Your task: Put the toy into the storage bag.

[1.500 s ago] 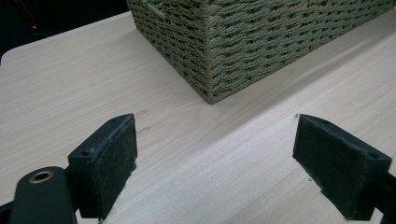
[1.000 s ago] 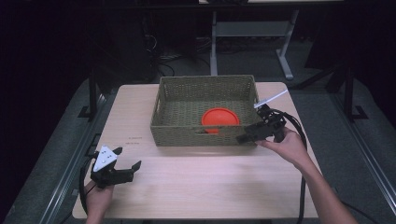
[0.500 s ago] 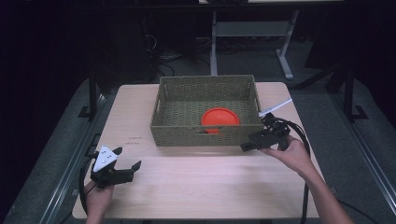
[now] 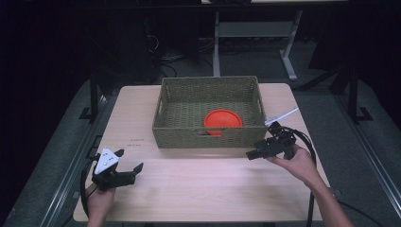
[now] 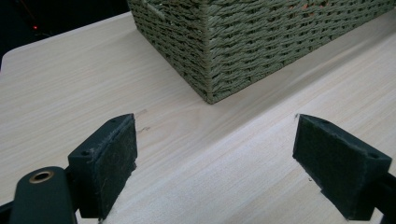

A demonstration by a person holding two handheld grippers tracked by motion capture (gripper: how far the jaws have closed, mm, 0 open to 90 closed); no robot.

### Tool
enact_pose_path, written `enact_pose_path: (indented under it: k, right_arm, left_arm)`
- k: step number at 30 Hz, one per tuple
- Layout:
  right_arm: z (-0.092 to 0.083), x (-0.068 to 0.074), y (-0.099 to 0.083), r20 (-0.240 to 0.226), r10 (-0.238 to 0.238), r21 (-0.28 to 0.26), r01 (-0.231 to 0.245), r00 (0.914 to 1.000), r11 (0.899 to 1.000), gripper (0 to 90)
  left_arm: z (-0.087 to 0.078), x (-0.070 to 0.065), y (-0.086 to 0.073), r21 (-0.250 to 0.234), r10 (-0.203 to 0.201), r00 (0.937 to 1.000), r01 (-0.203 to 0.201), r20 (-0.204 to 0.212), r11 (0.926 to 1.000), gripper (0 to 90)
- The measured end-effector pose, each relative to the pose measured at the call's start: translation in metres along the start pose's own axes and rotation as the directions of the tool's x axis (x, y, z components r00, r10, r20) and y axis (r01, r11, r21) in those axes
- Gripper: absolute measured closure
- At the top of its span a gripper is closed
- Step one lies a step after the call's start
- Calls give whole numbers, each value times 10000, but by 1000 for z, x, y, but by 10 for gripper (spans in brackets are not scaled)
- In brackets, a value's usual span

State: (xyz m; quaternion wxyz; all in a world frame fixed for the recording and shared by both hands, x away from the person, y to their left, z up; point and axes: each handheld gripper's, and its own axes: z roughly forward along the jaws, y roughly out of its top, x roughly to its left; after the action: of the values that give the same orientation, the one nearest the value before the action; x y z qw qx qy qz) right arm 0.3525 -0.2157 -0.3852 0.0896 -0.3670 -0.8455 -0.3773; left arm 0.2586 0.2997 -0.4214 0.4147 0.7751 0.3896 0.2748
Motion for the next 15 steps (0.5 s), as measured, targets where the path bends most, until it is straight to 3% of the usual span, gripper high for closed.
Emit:
enact_pose_path:
  k: [15]
  right_arm:
    - [5,-12,-33,111,459,-67,-459,9989,9989,237]
  left_arm:
    - [2,0,1,29,51,10000,-51,46,10000,130]
